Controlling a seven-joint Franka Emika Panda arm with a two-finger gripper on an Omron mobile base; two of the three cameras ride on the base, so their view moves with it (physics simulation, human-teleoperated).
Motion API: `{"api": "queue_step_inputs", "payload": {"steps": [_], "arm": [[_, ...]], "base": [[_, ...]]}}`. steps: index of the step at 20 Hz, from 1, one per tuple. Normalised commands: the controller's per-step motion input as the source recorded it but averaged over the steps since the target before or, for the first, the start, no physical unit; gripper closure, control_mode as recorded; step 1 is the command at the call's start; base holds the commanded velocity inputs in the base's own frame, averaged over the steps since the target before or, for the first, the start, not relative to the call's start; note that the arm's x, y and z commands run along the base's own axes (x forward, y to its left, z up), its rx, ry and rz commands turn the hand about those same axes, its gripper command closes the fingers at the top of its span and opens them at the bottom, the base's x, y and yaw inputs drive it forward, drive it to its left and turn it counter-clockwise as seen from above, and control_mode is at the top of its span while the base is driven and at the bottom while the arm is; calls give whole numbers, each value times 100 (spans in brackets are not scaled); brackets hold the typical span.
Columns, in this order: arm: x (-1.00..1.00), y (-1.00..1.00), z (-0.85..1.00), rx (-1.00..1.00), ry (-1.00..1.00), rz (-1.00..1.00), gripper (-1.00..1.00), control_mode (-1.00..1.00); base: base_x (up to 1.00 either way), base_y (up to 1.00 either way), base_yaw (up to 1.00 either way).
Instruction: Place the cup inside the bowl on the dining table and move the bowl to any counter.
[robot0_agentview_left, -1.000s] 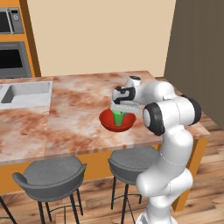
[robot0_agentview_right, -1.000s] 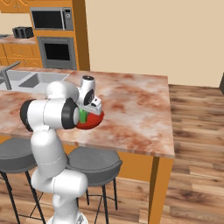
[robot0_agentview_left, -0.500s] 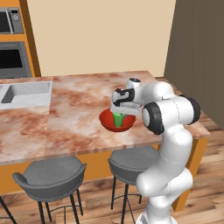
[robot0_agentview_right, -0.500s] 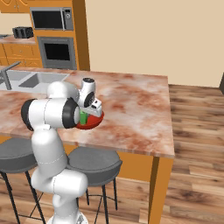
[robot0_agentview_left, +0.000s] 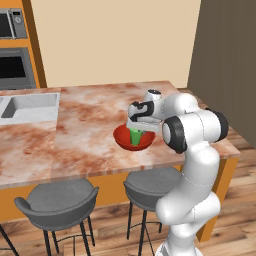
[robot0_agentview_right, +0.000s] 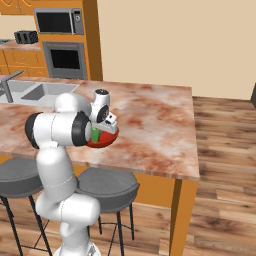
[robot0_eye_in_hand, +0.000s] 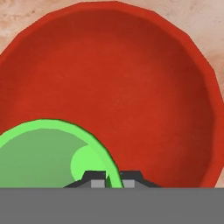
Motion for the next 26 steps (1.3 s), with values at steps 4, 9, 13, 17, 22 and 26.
{"api": "queue_step_inputs", "payload": {"steps": [4, 9, 13, 17, 22, 26], "arm": [[0, 0, 0, 0, 1, 0, 100, -100], [0, 6, 0, 0, 0, 0, -100, -100], [0, 2, 0, 0, 1, 0, -100, -100], [0, 1, 0, 0, 5, 0, -100, -100], [0, 0, 2, 0, 1, 0, -100, -100], [0, 0, 14, 0, 0, 0, -100, -100]], "base": [[0, 0, 0], [0, 0, 0], [0, 0, 0], [0, 0, 0], [0, 0, 0], [0, 0, 0]]}}
